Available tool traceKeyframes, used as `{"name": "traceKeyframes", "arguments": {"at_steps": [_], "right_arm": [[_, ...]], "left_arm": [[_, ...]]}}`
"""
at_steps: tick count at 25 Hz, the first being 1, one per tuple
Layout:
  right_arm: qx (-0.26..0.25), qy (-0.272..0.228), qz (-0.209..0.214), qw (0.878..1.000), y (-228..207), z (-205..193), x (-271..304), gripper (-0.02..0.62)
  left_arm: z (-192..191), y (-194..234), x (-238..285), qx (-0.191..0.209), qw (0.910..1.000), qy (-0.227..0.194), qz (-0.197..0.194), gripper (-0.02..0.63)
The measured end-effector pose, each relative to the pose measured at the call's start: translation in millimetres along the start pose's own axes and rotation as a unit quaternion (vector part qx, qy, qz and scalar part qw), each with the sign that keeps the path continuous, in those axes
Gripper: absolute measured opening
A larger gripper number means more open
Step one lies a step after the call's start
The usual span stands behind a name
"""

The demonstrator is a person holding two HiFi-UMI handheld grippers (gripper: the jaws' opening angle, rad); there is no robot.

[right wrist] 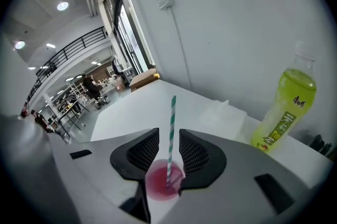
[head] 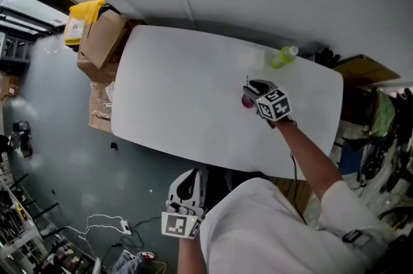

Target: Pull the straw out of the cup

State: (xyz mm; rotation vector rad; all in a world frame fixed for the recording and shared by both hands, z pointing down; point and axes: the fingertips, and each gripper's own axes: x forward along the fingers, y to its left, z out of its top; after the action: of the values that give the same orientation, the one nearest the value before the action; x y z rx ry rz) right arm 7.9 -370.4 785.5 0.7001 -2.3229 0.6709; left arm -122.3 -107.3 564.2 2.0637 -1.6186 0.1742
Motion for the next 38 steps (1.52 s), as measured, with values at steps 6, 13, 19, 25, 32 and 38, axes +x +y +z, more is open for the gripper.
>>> {"name": "traceKeyframes", "arguments": {"at_steps": [6, 13, 19, 25, 32, 38], "right_arm": [[-0.013, 0.018, -0.011, 1.000, -4, -6, 11, 0.069], [-0.017, 0.002, -0.006, 1.000, 1, 1, 4, 0.049], [-0.018, -0.023, -0.014, 0.999, 4, 12, -12, 0.048], [-0.033, -0.051, -0.033, 0.998, 16, 29, -47, 0.048], [-0.048, -0.074, -0.058, 0.994, 48, 42, -96, 0.048], [-0.045, -0.104, -0.085, 0.990, 86, 46, -153, 0.048]], "left_arm": [[2, 5, -2, -0.004, 0.9998, -0.007, 0.016, -0.002], [-5, 3, -4, -0.007, 0.9999, -0.002, 0.012, -0.002], [-11, -1, -6, 0.000, 0.9999, -0.003, -0.014, -0.002], [-7, -4, -18, 0.013, 0.9989, -0.004, -0.045, -0.002], [-20, 10, -46, 0.037, 0.9967, 0.014, -0.071, -0.002], [-44, 15, -71, 0.031, 0.9919, 0.033, -0.119, -0.001]]}}
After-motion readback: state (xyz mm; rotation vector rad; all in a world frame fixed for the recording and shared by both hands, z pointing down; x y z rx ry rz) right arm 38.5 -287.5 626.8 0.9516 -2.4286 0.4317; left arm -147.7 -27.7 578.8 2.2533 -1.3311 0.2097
